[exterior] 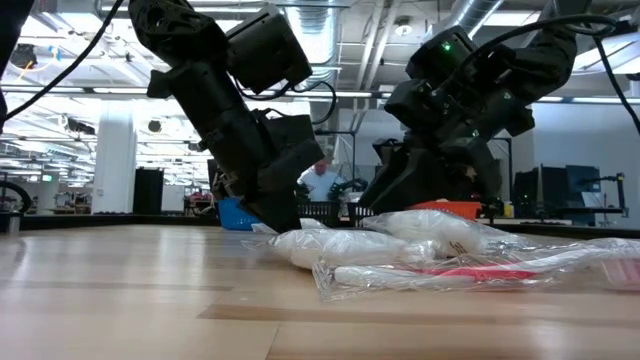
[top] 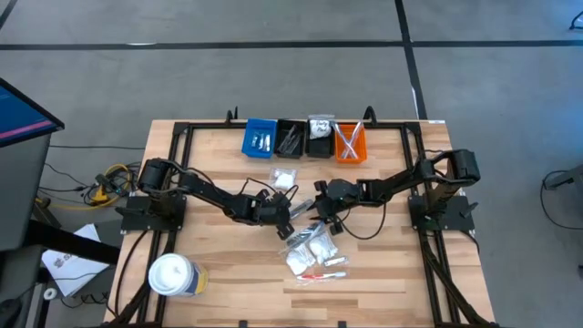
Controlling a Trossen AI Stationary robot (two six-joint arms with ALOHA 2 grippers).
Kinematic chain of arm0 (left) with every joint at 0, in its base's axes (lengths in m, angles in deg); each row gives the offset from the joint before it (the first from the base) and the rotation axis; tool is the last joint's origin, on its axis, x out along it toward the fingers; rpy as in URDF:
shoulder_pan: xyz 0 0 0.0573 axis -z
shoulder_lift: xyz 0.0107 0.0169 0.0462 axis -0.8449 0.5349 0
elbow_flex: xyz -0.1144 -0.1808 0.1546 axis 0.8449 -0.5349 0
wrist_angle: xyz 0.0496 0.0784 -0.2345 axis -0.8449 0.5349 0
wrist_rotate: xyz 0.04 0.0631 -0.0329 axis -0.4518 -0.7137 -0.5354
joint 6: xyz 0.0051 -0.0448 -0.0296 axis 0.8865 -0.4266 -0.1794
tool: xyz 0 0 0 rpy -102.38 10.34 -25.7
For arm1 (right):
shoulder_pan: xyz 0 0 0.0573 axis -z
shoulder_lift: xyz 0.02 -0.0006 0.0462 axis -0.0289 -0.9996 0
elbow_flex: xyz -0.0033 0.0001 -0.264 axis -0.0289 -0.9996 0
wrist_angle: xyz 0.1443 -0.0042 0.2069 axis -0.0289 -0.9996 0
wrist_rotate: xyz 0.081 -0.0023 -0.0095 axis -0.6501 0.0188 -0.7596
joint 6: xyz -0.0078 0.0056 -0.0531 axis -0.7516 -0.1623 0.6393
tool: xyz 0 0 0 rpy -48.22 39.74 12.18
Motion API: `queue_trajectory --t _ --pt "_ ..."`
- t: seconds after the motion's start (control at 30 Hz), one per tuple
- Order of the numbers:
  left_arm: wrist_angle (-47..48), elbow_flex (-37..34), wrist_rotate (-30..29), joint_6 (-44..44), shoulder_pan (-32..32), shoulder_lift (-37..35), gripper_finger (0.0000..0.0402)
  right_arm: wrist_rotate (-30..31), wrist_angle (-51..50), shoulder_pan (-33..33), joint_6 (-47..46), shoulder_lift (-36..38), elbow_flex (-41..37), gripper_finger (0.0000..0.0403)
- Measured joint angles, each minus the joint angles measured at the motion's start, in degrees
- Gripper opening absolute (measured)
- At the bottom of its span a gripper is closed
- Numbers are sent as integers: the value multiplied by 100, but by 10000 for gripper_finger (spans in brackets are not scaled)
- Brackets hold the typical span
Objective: Pick & Place Travel size toiletries
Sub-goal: Put the black comb into the left black bin
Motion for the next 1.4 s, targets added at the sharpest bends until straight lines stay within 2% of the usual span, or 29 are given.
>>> queue_trajectory --t 0.2,0.47,0.67,0.97,1.2,1.4 --pt "-19 -2 14 2 0 0 1 326 -15 -80 288 0 0 143" --pt "-52 -4 42 3 0 1 1 1209 -27 -434 706 0 0 187" --pt "-108 -6 239 2 -34 2 1 1320 -27 -421 677 0 1 210" --pt "-190 -4 495 -22 -73 4 1 1356 -268 -431 728 -74 2 200" --pt "-215 -4 554 -78 -90 4 1 2117 -286 -436 812 -72 4 188" --pt "-254 -4 681 -114 -118 7 1 2139 -397 -456 815 -72 4 192"
